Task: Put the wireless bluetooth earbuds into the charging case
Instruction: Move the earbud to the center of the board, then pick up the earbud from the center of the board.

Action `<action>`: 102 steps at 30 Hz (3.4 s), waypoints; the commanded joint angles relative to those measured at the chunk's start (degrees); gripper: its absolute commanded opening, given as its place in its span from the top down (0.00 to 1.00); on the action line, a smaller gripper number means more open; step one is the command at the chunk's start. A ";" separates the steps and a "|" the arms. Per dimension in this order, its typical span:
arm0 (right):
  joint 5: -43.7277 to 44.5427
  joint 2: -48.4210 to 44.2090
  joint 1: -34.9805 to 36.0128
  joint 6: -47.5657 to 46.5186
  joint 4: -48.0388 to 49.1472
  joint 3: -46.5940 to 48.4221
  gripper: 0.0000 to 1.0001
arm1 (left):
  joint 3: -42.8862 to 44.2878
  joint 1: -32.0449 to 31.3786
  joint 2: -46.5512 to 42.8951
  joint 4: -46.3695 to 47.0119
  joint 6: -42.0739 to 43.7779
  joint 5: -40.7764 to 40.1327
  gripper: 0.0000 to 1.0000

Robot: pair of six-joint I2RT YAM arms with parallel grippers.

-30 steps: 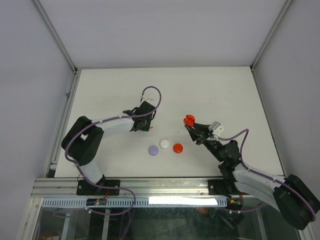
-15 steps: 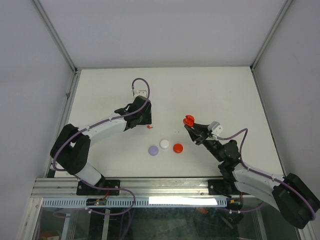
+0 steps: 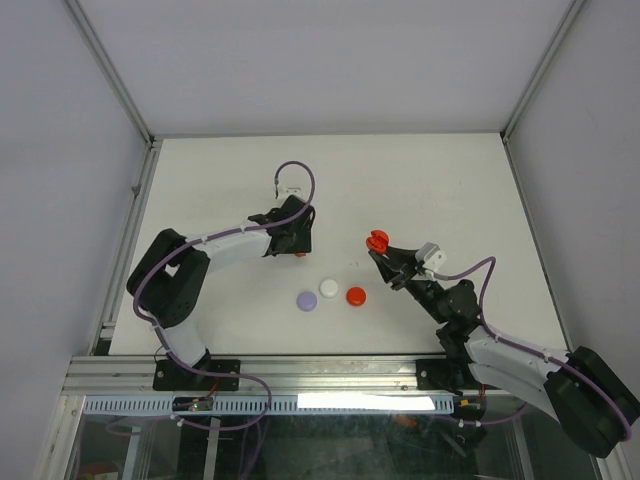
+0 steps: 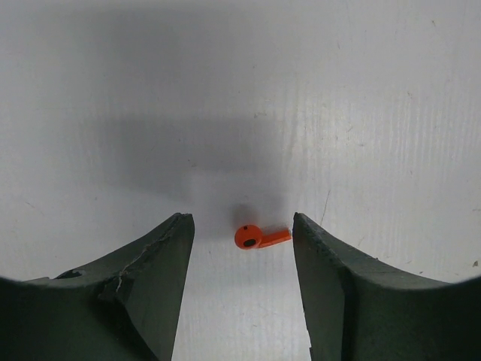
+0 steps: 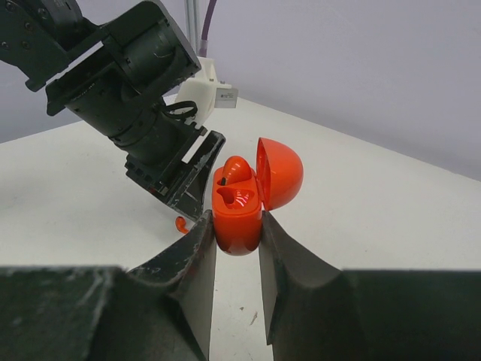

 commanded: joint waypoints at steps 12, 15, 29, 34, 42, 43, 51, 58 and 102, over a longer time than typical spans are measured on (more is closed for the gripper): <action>-0.71 -0.81 -0.18 -0.34 3.00 0.18 1.00 | 2.89 -2.93 1.92 -3.77 1.80 -4.36 0.44; -0.71 -0.89 -0.16 -0.34 2.90 0.15 1.00 | 3.24 -3.91 1.56 -4.36 2.63 -4.35 0.44; -0.72 -1.28 -0.19 -0.25 2.79 0.15 1.00 | 4.10 -4.09 0.53 -6.49 4.54 -2.87 0.54; -0.76 -1.36 -0.19 -0.29 2.55 0.24 1.00 | 4.34 -4.03 0.60 -6.84 4.47 -3.64 0.57; -0.74 -1.43 -0.20 -0.25 2.48 0.24 1.00 | 7.36 -3.97 3.85 -6.82 5.20 -2.54 0.67; -0.72 -1.51 -0.19 -0.25 2.41 0.22 1.00 | 7.48 -3.98 4.10 -6.82 5.21 -2.37 0.68; -0.88 -0.85 -0.19 -0.25 2.78 0.32 1.00 | 6.80 -3.91 4.47 -7.07 5.21 -0.72 0.72; -0.87 -0.75 -0.17 -0.22 2.78 0.32 1.00 | 7.25 -3.95 5.62 -7.68 6.04 -0.40 0.73; -5.91 11.33 -0.19 -0.22 6.78 6.98 1.00 | 2.99 -23.36 -23.82 11.77 21.37 -23.06 0.90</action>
